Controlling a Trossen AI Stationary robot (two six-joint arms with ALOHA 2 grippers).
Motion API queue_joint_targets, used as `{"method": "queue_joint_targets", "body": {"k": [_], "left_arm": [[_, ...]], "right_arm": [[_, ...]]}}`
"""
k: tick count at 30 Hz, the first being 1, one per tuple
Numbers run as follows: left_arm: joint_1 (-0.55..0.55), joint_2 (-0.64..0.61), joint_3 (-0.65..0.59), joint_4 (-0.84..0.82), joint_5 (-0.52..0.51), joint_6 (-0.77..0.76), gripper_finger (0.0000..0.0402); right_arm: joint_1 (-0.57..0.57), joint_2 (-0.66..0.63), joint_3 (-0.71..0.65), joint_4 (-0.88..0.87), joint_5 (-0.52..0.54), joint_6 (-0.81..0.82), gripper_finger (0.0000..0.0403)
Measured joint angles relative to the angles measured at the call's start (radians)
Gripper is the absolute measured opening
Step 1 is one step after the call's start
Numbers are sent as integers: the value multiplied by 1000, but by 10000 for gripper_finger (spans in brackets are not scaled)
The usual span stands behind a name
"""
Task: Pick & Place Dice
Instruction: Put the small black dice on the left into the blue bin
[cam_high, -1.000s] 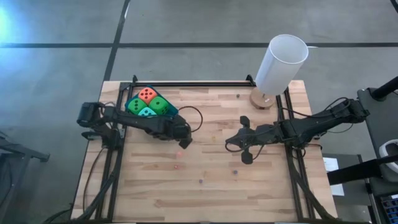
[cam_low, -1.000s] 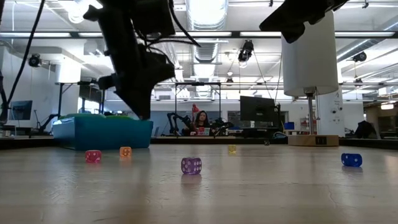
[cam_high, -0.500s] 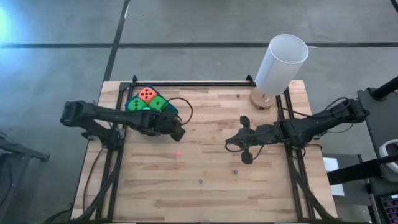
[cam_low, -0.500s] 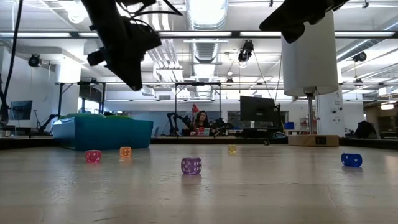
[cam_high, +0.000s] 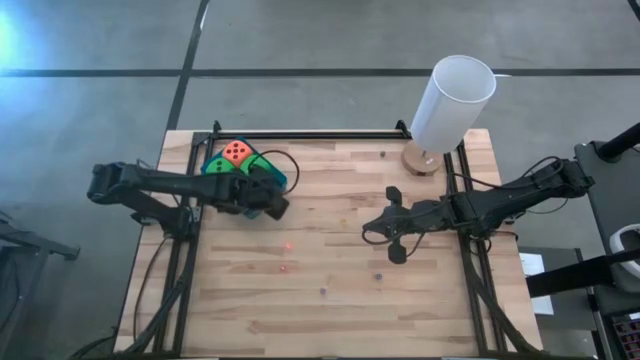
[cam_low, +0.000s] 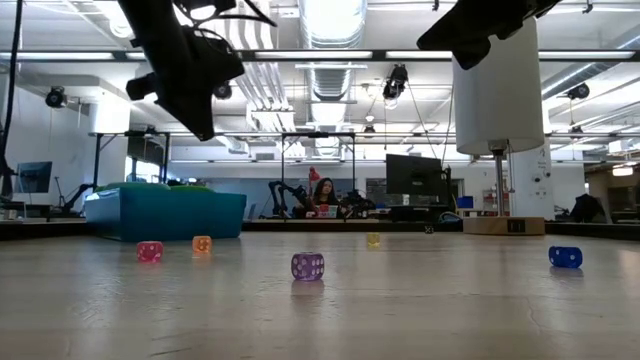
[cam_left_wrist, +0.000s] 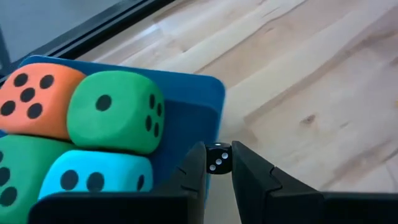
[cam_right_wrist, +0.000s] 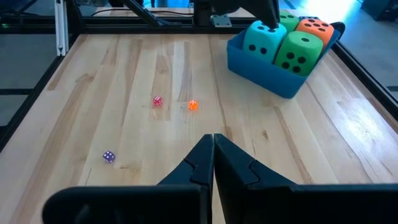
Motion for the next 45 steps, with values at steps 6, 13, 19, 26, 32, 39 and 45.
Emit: {"method": "queue_joint_targets", "body": {"k": [6, 13, 19, 26, 32, 39, 45], "left_arm": [[45, -3, -4, -15, 0, 0, 56], [73, -3, -4, -61, 0, 5, 56], [101, -3, -5, -88, 1, 5, 56], [112, -3, -53, -51, 24, 8, 56], [114, -3, -136, 55, 44, 8, 56], [119, -3, -160, 81, 57, 9, 60], [119, -3, -160, 81, 57, 9, 87]], "right_arm": [[0, 0, 0, 0, 0, 0, 8], [0, 0, 0, 0, 0, 0, 8], [0, 0, 0, 0, 0, 0, 8], [0, 0, 0, -1, 0, 0, 8], [0, 0, 0, 0, 0, 0, 8], [0, 0, 0, 0, 0, 0, 8], [0, 0, 0, -1, 0, 0, 8]]}}
